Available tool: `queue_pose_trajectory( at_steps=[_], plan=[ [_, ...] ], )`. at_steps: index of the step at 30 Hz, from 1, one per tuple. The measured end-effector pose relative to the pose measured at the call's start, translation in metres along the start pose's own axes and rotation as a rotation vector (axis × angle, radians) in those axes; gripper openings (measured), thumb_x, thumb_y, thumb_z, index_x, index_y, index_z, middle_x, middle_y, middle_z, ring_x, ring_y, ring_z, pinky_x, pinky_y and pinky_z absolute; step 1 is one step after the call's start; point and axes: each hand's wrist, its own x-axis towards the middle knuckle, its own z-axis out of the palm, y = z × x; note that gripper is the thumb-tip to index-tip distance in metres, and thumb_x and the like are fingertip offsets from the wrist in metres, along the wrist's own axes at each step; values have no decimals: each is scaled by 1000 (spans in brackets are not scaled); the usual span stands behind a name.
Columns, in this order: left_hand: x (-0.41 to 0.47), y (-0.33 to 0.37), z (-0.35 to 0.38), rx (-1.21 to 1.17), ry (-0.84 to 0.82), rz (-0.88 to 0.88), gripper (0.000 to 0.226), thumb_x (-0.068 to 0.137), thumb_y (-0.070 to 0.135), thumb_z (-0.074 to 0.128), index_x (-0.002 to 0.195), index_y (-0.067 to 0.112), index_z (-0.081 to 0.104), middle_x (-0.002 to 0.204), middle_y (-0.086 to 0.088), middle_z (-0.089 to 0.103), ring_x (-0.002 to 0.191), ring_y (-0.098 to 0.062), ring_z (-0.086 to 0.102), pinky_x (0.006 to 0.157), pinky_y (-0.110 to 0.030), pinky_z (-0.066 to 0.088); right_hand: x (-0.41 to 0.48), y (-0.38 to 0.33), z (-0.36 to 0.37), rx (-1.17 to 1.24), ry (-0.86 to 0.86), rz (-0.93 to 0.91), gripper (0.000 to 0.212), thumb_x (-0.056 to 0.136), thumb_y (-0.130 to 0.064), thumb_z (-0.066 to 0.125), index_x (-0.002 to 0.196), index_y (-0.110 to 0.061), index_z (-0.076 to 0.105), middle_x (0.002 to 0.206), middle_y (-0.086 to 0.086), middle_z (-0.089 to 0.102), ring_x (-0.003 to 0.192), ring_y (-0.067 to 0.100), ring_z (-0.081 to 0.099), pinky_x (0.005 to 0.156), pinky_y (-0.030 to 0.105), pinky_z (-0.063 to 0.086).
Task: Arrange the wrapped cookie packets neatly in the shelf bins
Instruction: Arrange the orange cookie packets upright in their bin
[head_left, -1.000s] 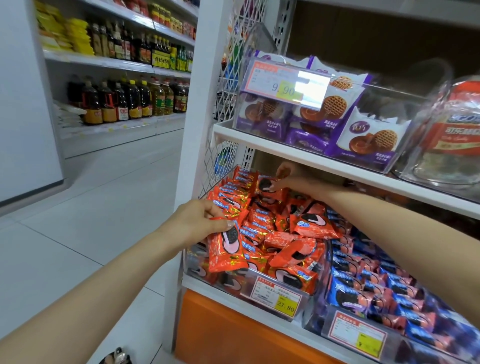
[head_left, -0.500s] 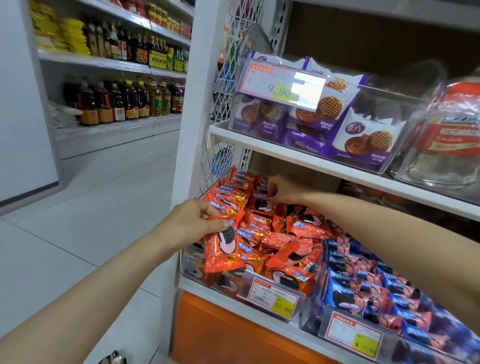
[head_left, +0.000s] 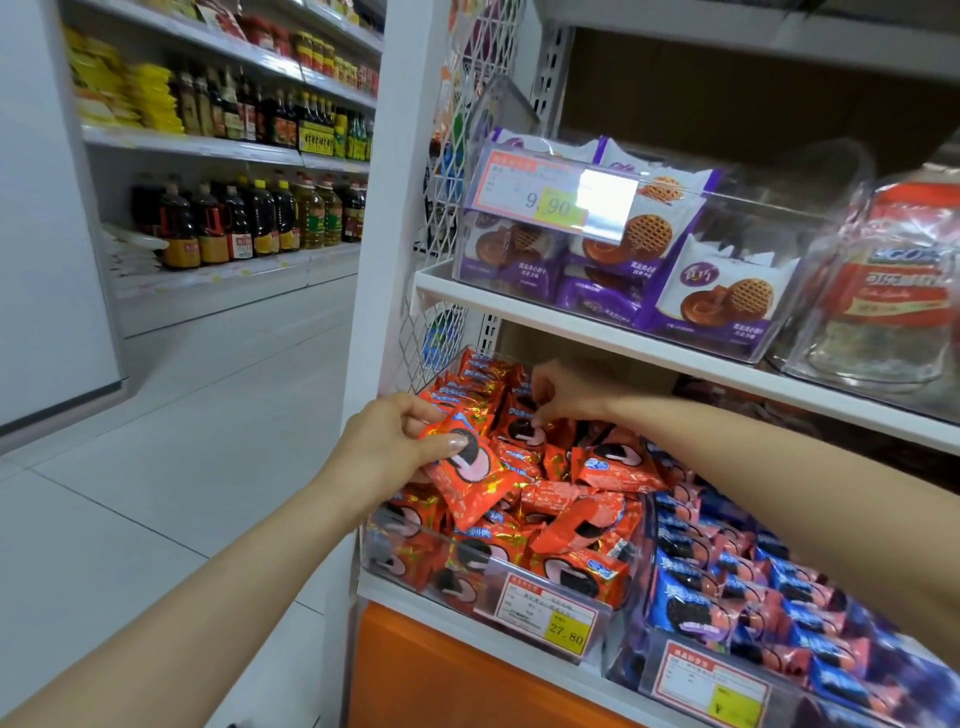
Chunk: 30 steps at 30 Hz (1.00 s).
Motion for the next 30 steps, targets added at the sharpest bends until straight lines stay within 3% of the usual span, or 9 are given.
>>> queue_pose_trajectory(
  at_steps=[2, 6, 8, 12, 16, 18, 20, 24, 30],
  plan=[
    [4, 0, 2, -19, 34, 2, 23, 78, 9, 74, 97, 13, 61, 84, -8, 60, 70, -27, 63, 80, -45, 55, -4, -6, -1, -21, 87, -38, 19, 81, -25, 72, 90, -23, 56, 91, -8, 53, 85, 12, 52, 61, 20, 35],
    [11, 1, 11, -36, 124, 35, 32, 78, 13, 74, 109, 8, 66, 100, -15, 65, 92, -33, 65, 89, -48, 51, -33, -30, -8, 546, 60, -137, 18, 93, -23, 57, 98, -7, 65, 86, -2, 64, 76, 3, 57, 67, 6, 40],
    [14, 4, 19, -91, 158, 51, 31, 80, 9, 71, 110, 5, 65, 99, -16, 66, 89, -30, 65, 84, -44, 55, -48, -38, -11, 669, 31, -175, 17, 93, -26, 55, 97, -14, 67, 83, -8, 65, 69, -7, 56, 70, 3, 41],
    [17, 14, 36, -188, 170, 90, 31, 82, 7, 69, 112, 4, 62, 93, -8, 65, 84, -20, 65, 76, -29, 57, -57, -39, -8, 816, -40, -186, 22, 82, -9, 70, 103, -11, 63, 87, -6, 65, 73, -6, 58, 72, 7, 43],
    [19, 16, 46, 73, 236, 185, 31, 83, 22, 69, 112, 13, 61, 107, 0, 61, 96, -11, 58, 85, -25, 46, -44, -22, -14, 751, 38, -17, 26, 84, -17, 69, 107, -20, 57, 101, -2, 62, 91, 8, 58, 88, 20, 43],
    [19, 14, 47, 181, 271, 225, 23, 86, 26, 65, 106, 14, 62, 110, 0, 56, 97, -10, 55, 82, -23, 41, -32, -12, -16, 683, 119, 59, 36, 84, -11, 67, 118, -11, 55, 109, 0, 54, 102, 13, 50, 94, 23, 38],
    [18, 12, 48, 240, 278, 241, 15, 89, 25, 61, 100, 15, 62, 110, -1, 53, 98, -12, 54, 82, -22, 38, -22, -6, -13, 577, 159, 43, 45, 82, -3, 69, 124, -2, 51, 110, 1, 50, 105, 14, 47, 89, 19, 36],
    [16, 12, 46, 291, 266, 241, 3, 90, 17, 58, 91, 20, 60, 111, -1, 52, 96, -13, 57, 81, -22, 38, -11, -3, 1, 353, 83, 11, 47, 78, -7, 73, 121, -9, 53, 117, 5, 57, 109, 18, 52, 84, 22, 38],
    [15, 11, 39, 291, 265, 193, 10, 90, 12, 56, 85, 19, 61, 110, -2, 57, 92, -10, 56, 78, -21, 38, -6, -10, 3, 183, -55, -16, 38, 75, -9, 76, 109, -10, 60, 105, 3, 58, 95, 15, 52, 67, 18, 41]
  ],
)
